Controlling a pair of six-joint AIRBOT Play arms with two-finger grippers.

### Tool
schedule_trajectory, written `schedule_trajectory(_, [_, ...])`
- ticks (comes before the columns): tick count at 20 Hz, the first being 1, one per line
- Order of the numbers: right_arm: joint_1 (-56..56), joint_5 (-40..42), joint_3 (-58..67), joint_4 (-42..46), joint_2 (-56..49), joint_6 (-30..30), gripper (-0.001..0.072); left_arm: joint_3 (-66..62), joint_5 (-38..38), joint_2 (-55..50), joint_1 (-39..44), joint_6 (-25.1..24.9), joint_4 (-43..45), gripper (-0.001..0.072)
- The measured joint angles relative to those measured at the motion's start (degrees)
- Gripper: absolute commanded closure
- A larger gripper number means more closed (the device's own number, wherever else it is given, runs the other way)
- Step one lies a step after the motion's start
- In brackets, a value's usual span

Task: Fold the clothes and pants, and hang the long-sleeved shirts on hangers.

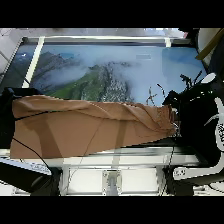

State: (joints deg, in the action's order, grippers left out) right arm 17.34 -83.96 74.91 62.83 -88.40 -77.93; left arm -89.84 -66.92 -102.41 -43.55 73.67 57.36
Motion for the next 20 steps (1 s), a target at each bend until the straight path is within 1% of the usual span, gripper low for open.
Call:
schedule_trajectory(1, [-0.11, -0.11, 0.0, 0.02, 0.0, -0.37, 0.0263, -0.7, -1.38, -1.01, -0.07, -1.03, -1.42, 0.0602])
schedule_trajectory(2, [-0.17, -0.22, 0.0, 0.02, 0.0, -0.63, 0.0264, -1.18, -2.89, -1.68, -0.07, -2.25, -2.29, 0.0696])
schedule_trajectory(5, [-0.28, 0.11, 0.0, 0.04, 0.0, -1.01, 0.0263, -2.01, -6.58, -2.64, -0.11, -6.08, -4.11, 0.0695])
schedule_trajectory(10, [-0.28, 0.79, 0.0, 0.13, 0.0, -0.5, 0.0263, -2.78, -8.92, -1.9, -0.13, -8.17, -5.66, 0.0696])
schedule_trajectory(16, [0.92, -6.86, 0.0, 2.16, 0.02, 3.06, 0.0267, -3.19, -10.34, 1.03, -0.13, -8.72, -7.19, 0.0696])
schedule_trajectory(17, [1.14, -7.34, 0.0, 2.32, 0.02, 3.43, 0.0331, -3.21, -10.71, 1.36, -0.13, -8.63, -7.39, 0.0695])
schedule_trajectory(18, [1.25, -7.41, 0.0, 2.54, 0.02, 3.76, 0.0585, -3.23, -10.82, 1.6, -0.11, -8.31, -7.54, 0.0696])
schedule_trajectory(19, [1.31, -7.3, 0.0, 2.58, 0.02, 4.11, 0.0678, -3.23, -11.04, 1.84, -0.11, -8.11, -7.72, 0.0696])
schedule_trajectory(20, [1.36, -6.75, 0.0, 2.64, 0.02, 4.42, 0.0683, -3.26, -11.19, 2.01, -0.11, -8.09, -7.87, 0.0696])
